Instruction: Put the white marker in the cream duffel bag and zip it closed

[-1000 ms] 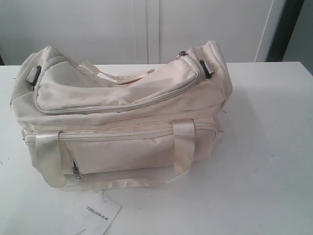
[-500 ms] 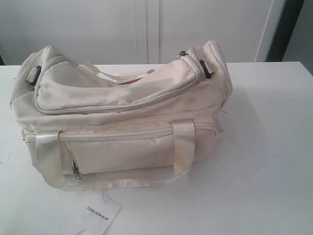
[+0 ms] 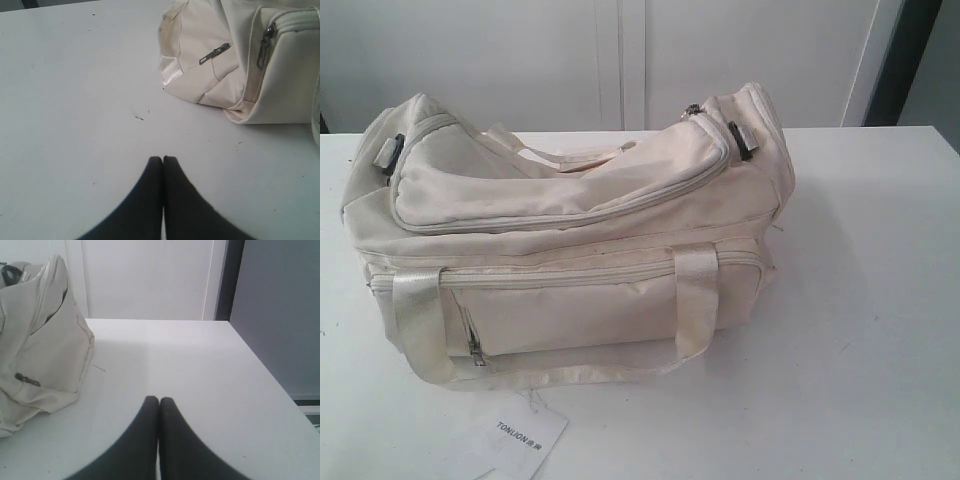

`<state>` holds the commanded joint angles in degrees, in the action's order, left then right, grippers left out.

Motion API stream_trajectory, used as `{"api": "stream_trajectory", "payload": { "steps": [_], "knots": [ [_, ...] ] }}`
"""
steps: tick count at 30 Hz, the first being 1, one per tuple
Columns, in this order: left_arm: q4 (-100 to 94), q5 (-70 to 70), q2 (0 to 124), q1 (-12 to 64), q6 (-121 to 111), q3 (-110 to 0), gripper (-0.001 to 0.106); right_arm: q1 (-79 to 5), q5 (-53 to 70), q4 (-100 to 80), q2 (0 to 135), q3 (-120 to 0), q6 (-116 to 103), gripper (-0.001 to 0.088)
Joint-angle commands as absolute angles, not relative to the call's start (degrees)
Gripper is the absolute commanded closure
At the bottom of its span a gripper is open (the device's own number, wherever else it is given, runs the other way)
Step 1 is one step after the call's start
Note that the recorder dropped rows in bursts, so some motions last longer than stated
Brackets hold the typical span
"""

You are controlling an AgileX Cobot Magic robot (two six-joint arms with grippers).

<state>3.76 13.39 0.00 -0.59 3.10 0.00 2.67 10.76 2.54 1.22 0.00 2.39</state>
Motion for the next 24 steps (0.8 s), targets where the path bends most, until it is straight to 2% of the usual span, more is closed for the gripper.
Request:
{"api": "stream_trajectory", "payload": {
  "steps": [6, 24],
  "knots": [
    [3.76, 13.39, 0.00, -0.59, 3.10, 0.00, 0.105, 2.67, 18.23, 2.42, 1.22, 0.00, 2.39, 0.0868],
    [3.76, 13.39, 0.00, -0.59, 3.10, 0.00, 0.105, 2.67, 18.21, 2.53, 1.22, 0.00, 2.66, 0.0868]
  ]
}}
